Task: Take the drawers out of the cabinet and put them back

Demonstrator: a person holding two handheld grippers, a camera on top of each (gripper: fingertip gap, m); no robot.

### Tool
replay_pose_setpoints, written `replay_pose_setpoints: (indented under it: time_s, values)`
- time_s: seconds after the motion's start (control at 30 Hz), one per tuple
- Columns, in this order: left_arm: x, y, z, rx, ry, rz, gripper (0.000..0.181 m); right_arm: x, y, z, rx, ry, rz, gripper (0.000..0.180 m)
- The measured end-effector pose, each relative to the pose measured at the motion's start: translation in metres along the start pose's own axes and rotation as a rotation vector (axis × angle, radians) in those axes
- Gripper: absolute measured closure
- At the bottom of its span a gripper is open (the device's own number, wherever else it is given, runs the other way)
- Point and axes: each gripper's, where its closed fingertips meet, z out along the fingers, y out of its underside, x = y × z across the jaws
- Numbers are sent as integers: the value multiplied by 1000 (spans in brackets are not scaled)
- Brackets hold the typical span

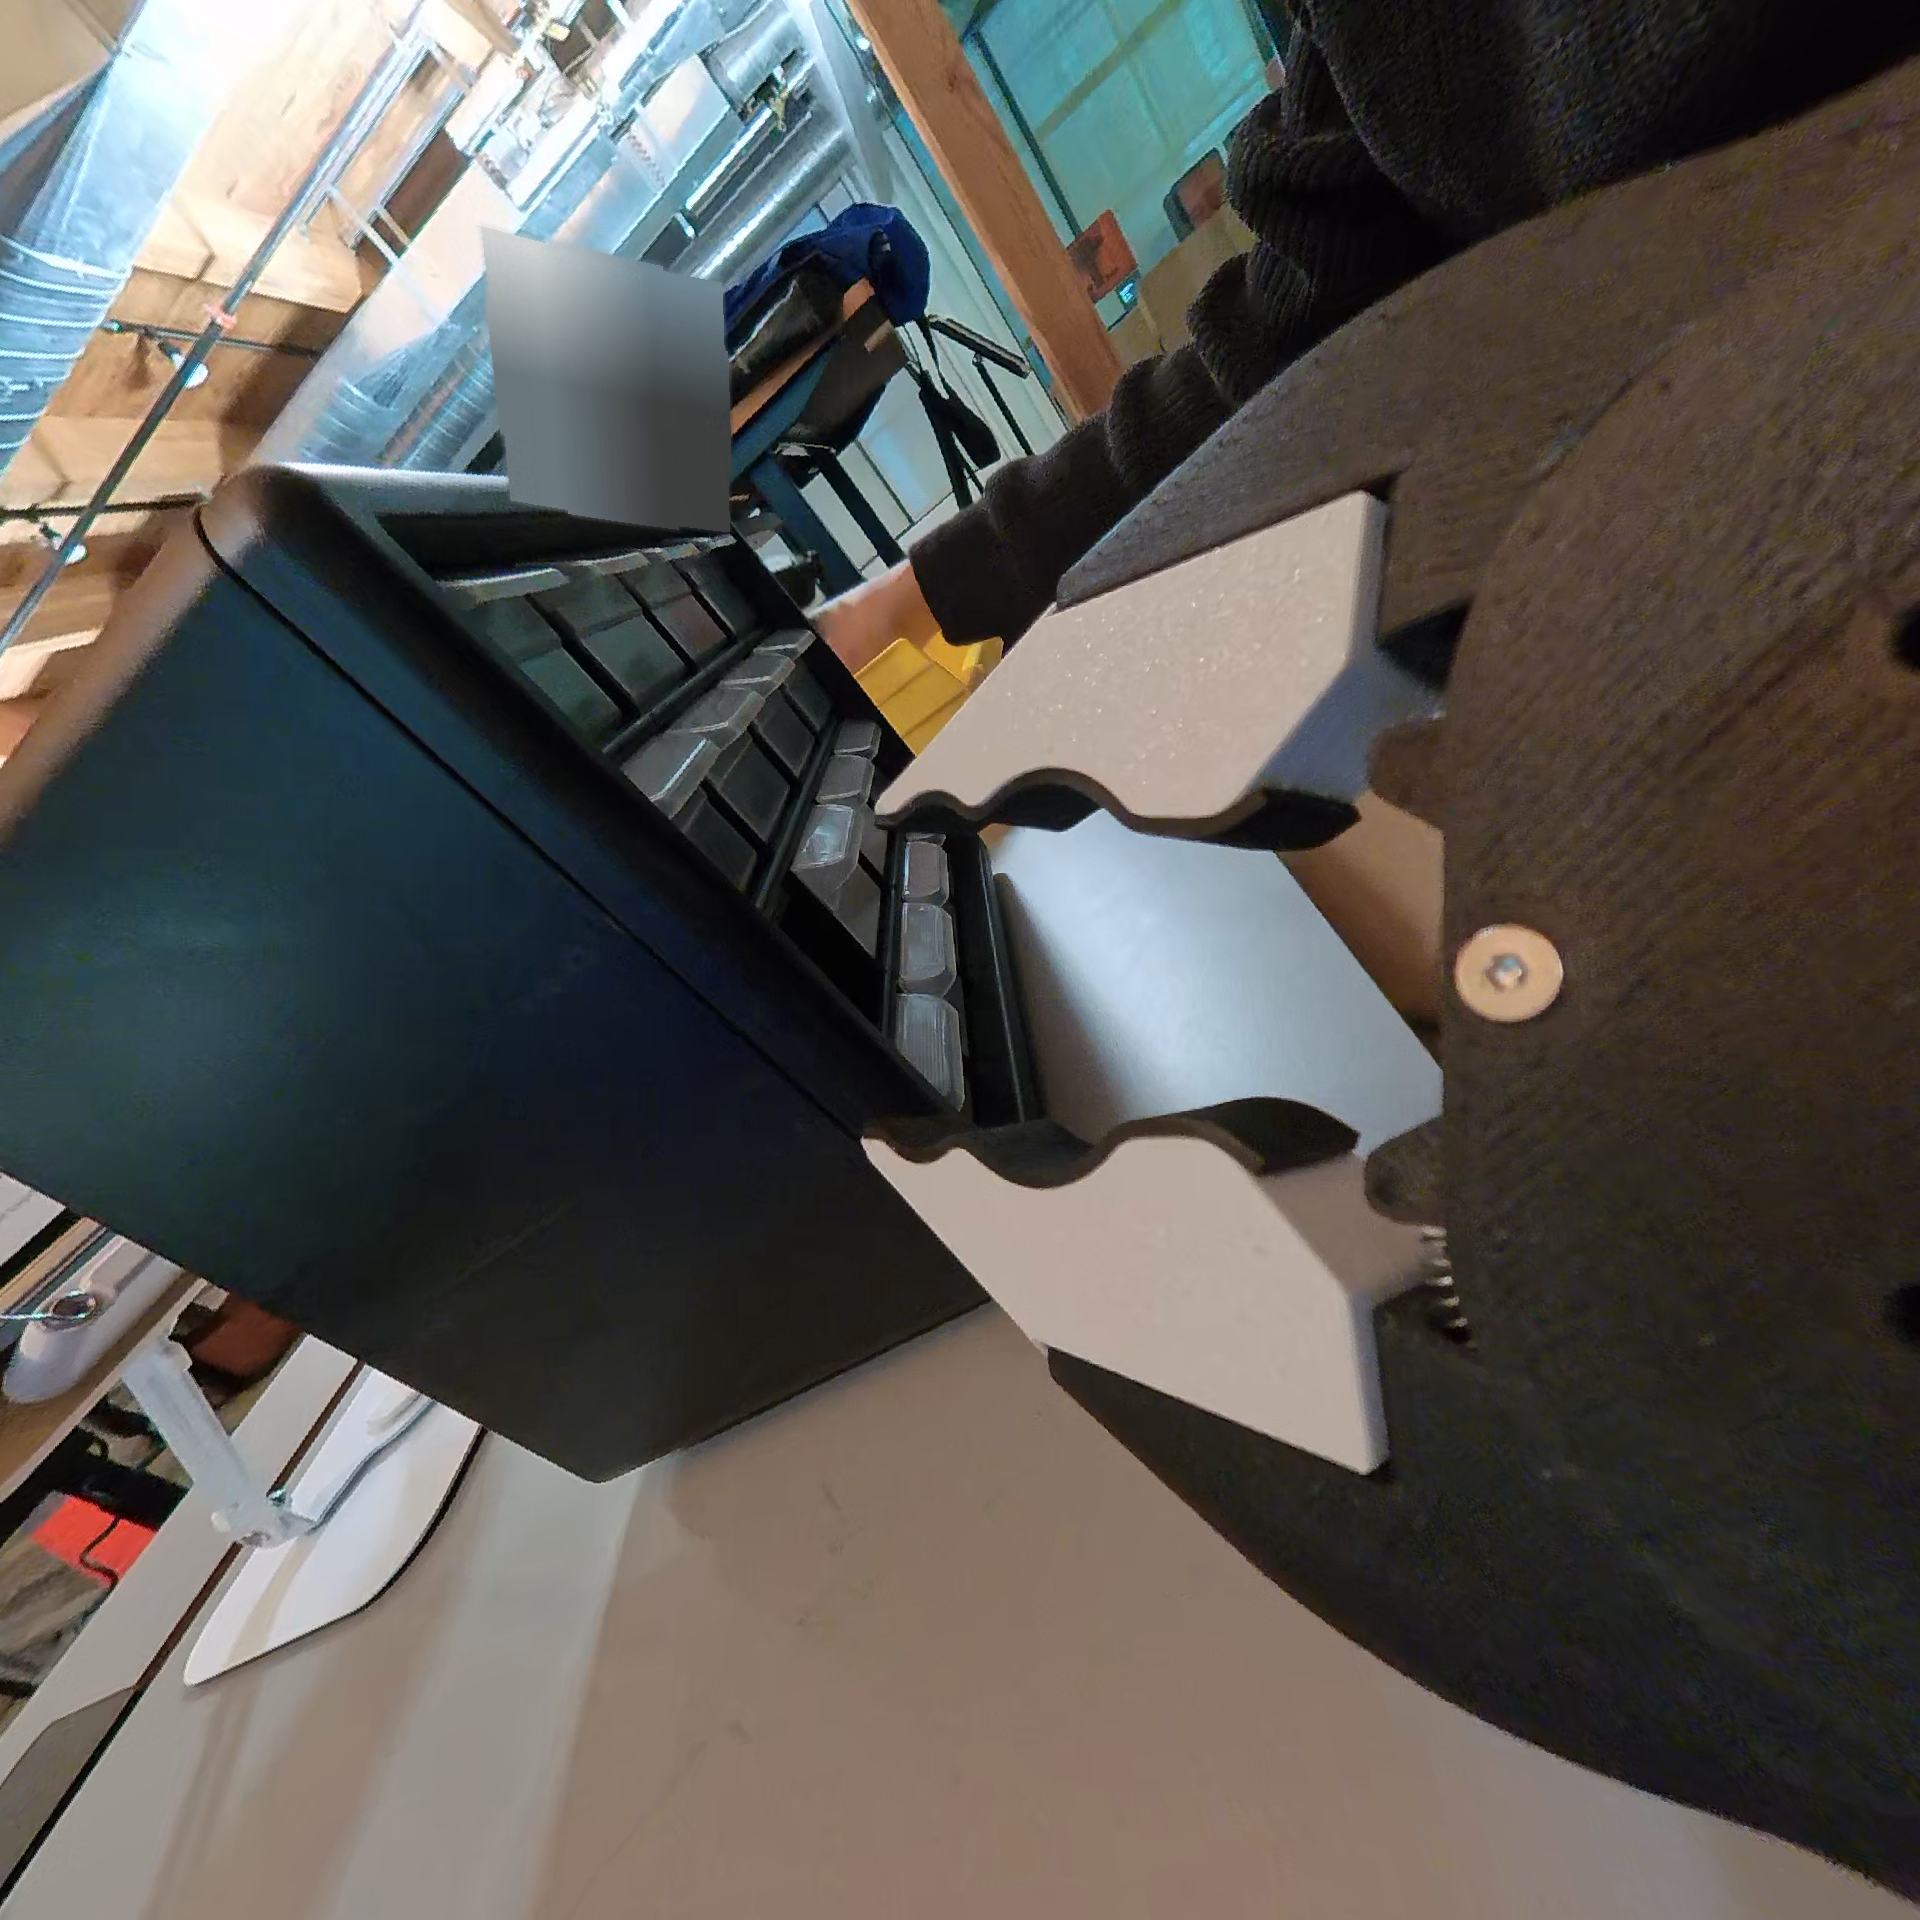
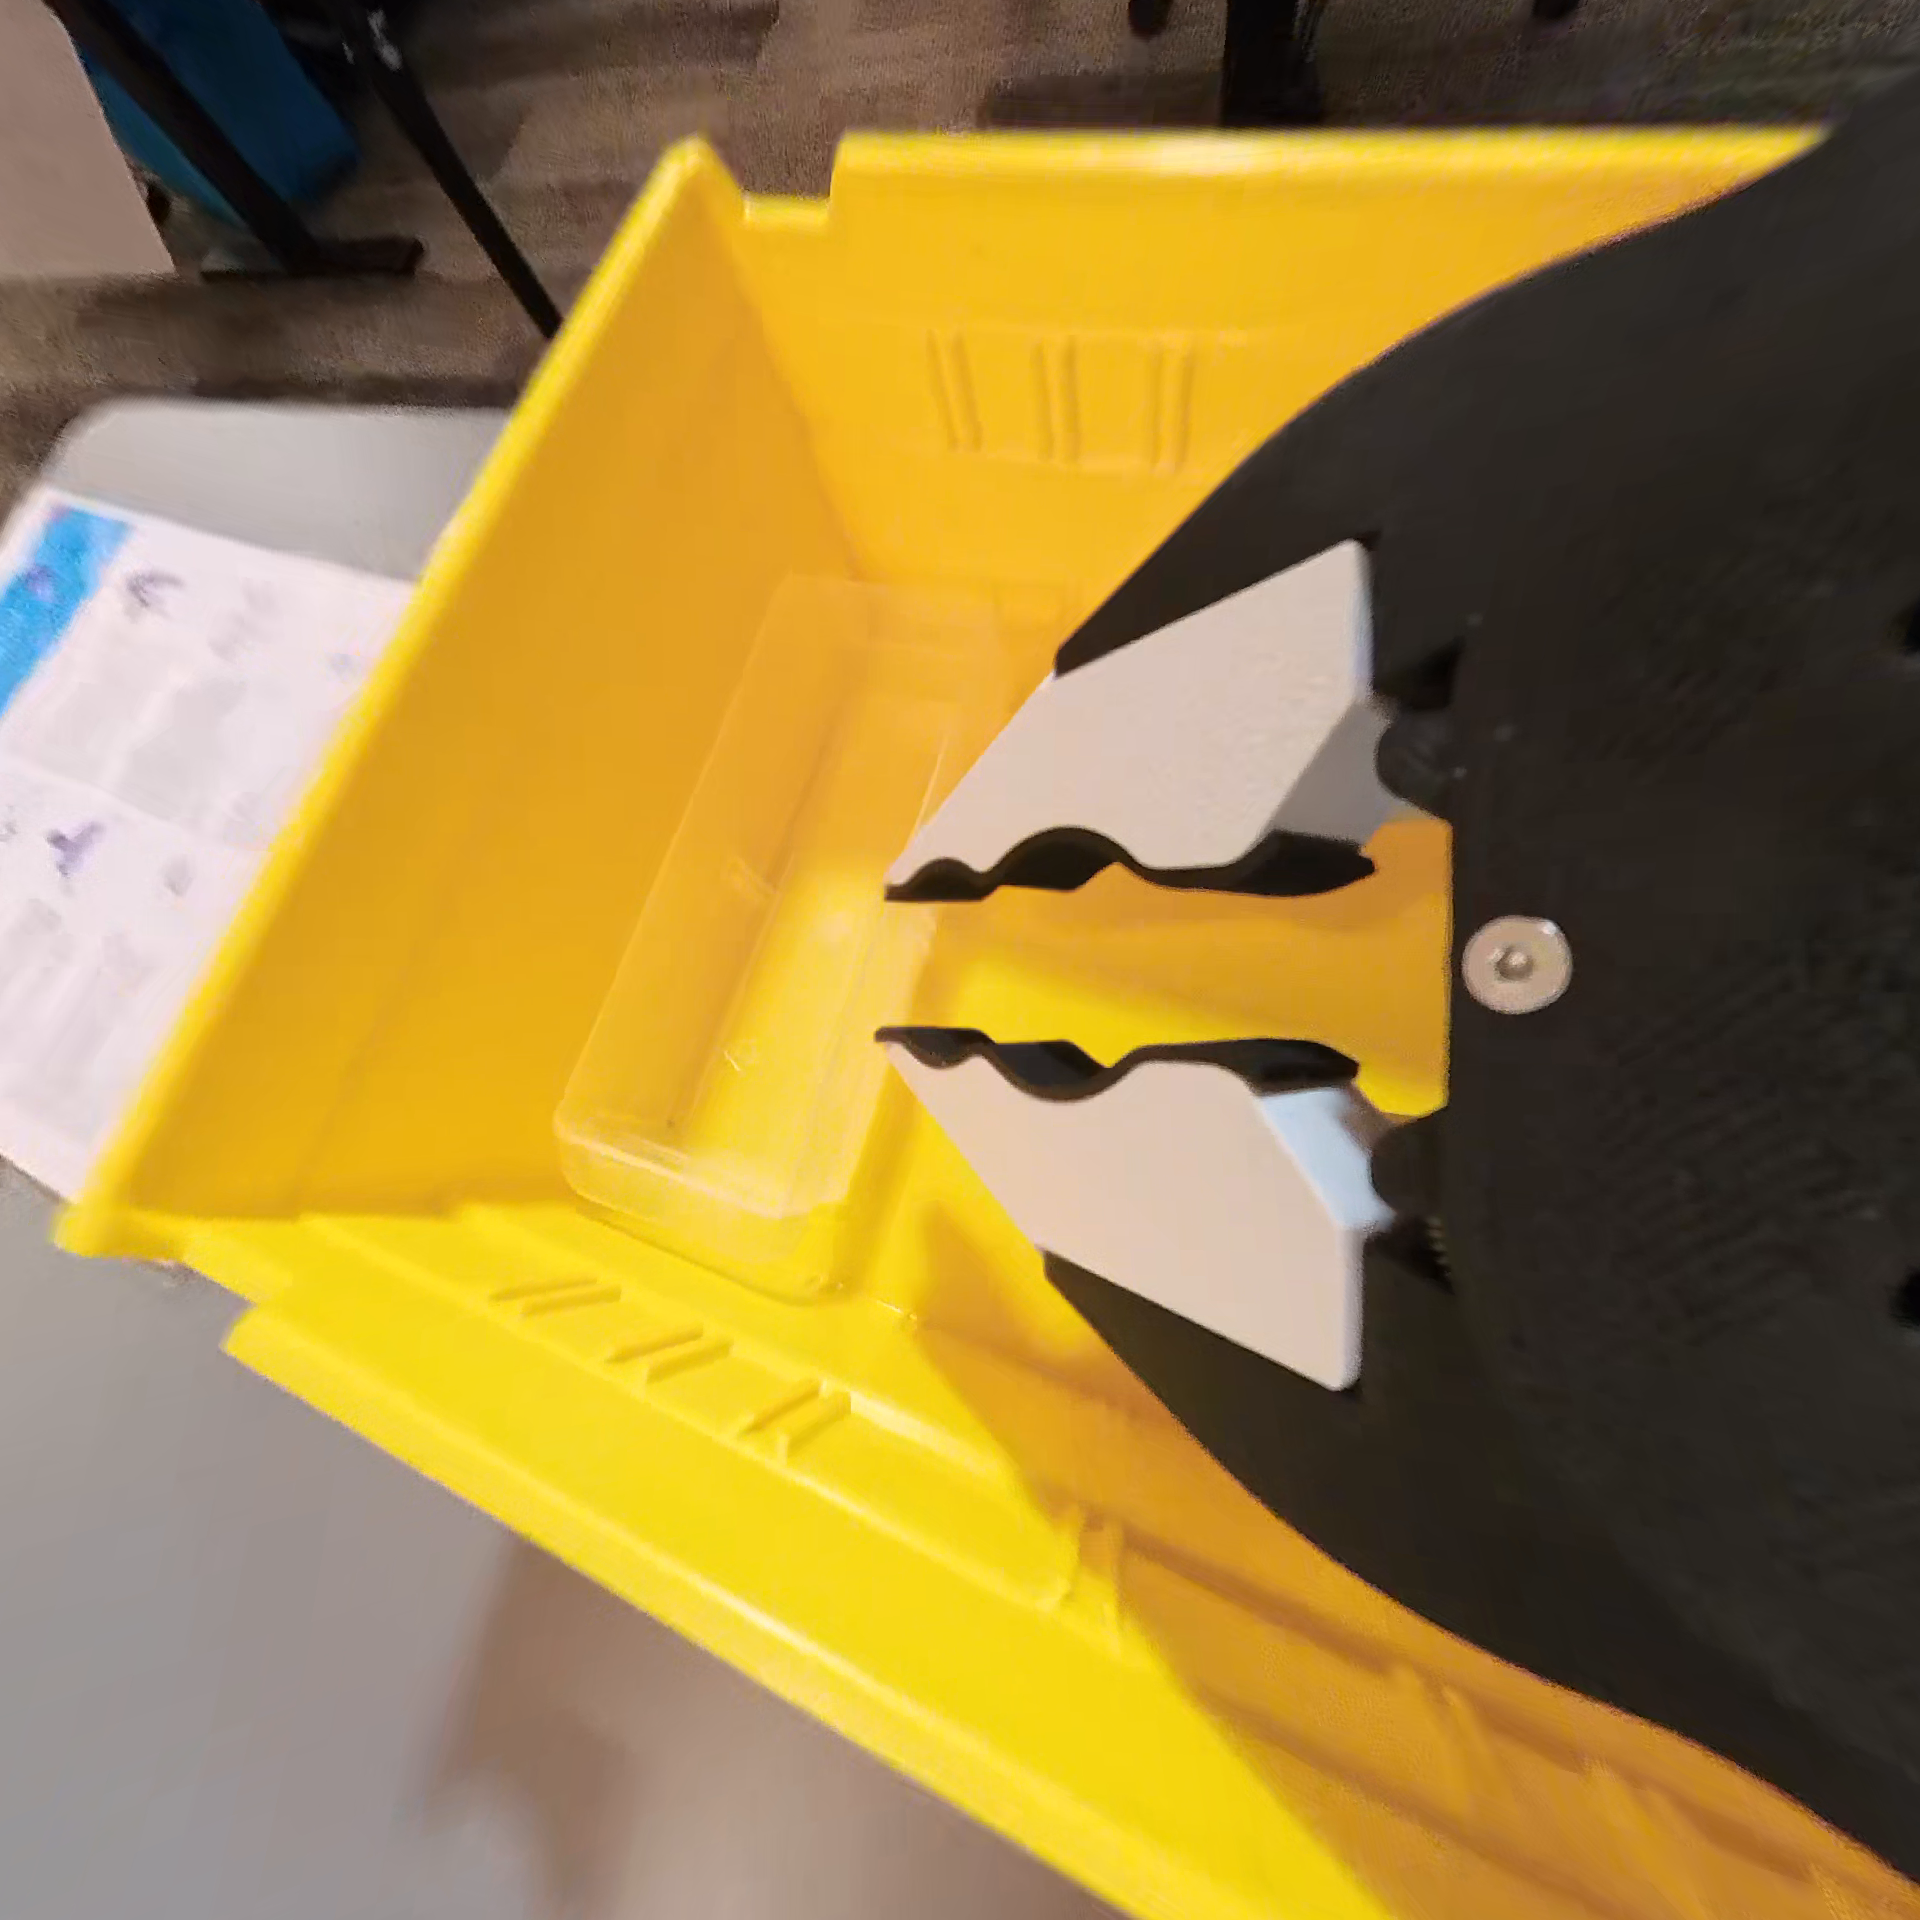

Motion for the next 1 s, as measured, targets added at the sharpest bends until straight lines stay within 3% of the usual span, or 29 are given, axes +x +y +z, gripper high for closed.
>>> replay_pose_setpoints:
  time_s: [0.1,0.17,0.2,0.27,0.33,0.43,0.57,0.73,0.83,1.0]
  values:
    - [2,0,0,0,2,16,128,14,-30,-38,131,25,46,154]
    - [4,0,0,-2,3,32,128,15,-67,-84,305,10,57,154]
    - [6,1,1,-5,5,44,128,9,-89,-114,430,-8,40,162]
    - [10,3,2,-12,13,72,129,-17,-130,-188,755,-52,-40,180]
    - [16,6,5,-25,29,99,131,-55,-148,-258,1023,-103,-120,180]
    - [26,17,9,-62,57,133,132,-118,-144,-310,1137,-196,-197,179]
    - [35,34,19,-106,38,178,131,-223,-107,-322,1119,-420,-238,174]
    - [55,53,37,-61,51,-40,138,-333,-47,-292,975,-731,-243,172]
    - [75,46,44,18,130,-69,150,-354,-34,-265,867,-787,-288,170]
    - [53,43,61,43,34,-138,156,-352,-25,-257,821,-886,-186,169]
